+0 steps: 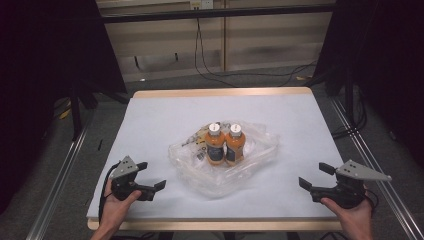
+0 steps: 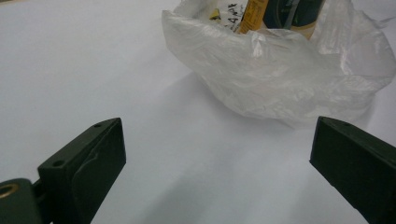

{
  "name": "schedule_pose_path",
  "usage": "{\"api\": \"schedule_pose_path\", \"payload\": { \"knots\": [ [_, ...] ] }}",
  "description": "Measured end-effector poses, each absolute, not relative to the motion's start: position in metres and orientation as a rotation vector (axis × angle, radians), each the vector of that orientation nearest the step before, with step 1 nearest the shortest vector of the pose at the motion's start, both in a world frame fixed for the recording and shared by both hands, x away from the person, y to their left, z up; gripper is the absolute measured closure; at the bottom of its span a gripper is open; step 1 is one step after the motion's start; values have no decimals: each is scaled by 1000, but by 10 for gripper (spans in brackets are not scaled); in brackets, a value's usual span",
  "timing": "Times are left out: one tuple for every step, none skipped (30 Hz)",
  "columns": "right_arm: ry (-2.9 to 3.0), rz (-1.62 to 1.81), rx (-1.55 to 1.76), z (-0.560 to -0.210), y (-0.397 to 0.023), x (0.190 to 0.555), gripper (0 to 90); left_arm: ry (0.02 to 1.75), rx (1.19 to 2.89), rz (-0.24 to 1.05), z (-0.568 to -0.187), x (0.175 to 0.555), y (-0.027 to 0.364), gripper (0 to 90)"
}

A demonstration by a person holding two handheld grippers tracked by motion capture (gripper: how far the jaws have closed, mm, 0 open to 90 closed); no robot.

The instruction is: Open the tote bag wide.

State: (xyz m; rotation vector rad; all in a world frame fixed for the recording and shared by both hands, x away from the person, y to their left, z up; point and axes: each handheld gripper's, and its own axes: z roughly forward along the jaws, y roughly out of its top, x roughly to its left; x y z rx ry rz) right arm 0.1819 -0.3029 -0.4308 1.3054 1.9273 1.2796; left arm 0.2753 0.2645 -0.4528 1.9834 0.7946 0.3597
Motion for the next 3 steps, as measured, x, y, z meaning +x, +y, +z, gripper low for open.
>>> {"api": "schedule_pose_path", "payload": {
  "knots": [
    [1911,1286,1313,-433,-304,179,115,801,1982,372,-452,273,266,32],
    [1896,1260,1306,-436,-306,175,115,798,1978,388,-451,271,268,32],
    [1880,1235,1307,-438,-307,172,114,804,1968,391,-452,269,269,32]
  ]
}}
